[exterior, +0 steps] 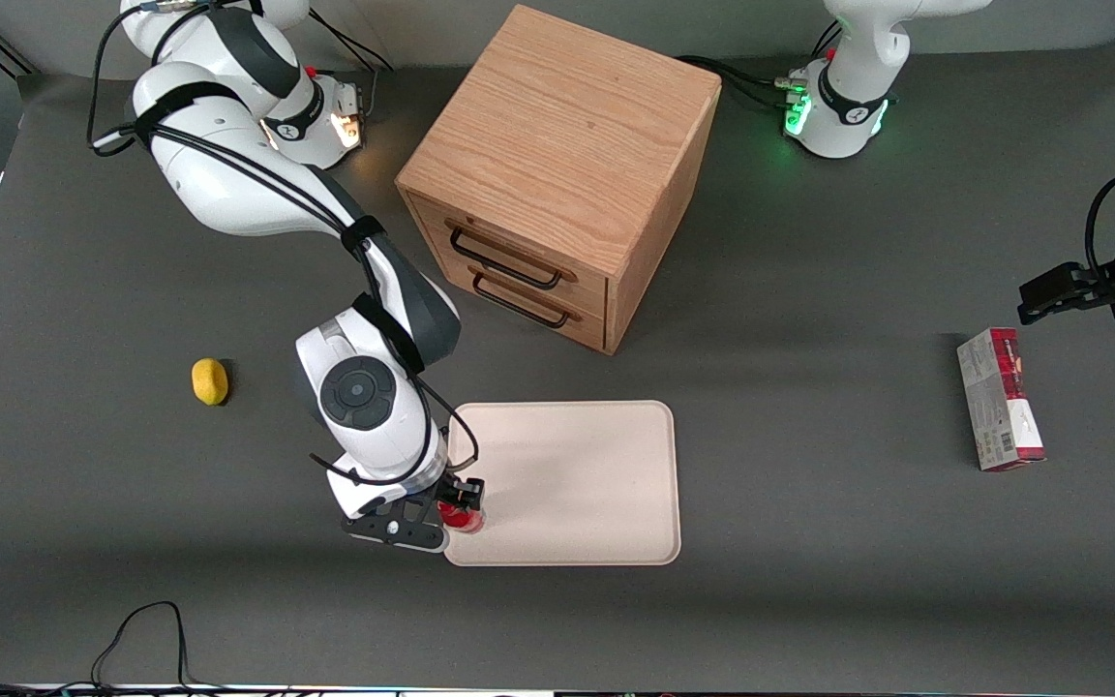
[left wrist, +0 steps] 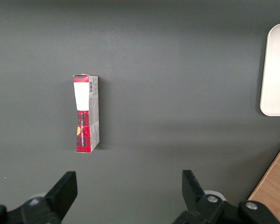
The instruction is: Place coke bottle on tray
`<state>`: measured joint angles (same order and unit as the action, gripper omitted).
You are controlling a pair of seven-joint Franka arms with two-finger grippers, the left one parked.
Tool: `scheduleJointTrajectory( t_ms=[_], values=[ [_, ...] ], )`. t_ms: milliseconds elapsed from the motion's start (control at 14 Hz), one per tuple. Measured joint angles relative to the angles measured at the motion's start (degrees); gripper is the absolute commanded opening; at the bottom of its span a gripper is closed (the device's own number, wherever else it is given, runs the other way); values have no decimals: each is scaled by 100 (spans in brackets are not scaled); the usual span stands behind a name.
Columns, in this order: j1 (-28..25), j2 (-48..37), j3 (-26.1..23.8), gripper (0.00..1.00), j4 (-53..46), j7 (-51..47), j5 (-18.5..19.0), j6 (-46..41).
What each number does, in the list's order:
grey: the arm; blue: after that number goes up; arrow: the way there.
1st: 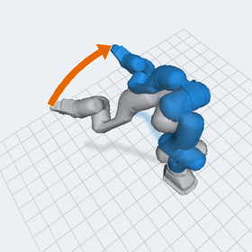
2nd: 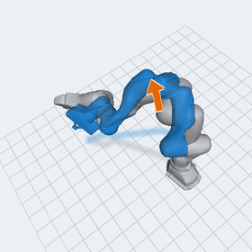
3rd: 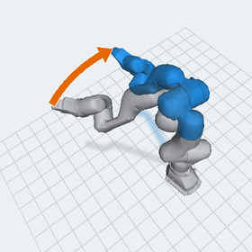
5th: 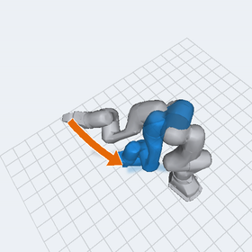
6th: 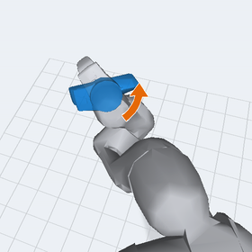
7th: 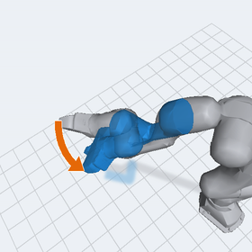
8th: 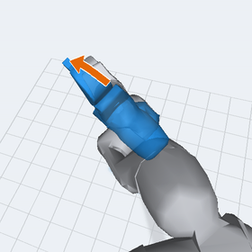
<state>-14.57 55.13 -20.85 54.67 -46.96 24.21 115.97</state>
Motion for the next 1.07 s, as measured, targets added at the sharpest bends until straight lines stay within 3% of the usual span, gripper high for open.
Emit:
scheduleJointTrajectory(
  t_ms=[357, 500, 643, 786, 1071],
  values=[
    [-3, -536, 48, 100, 256, -2, -15, -193],
    [-13, -1144, 351, 100, 779, 364, -489, -255],
    [-8, -1922, 928, 100, 1434, 1308, -1277, -295],
    [34, -2721, 1561, 100, 2068, 2169, -1779, -498],
    [102, -3880, 2235, 100, 2970, 3669, -1979, -1293]
  ],
)
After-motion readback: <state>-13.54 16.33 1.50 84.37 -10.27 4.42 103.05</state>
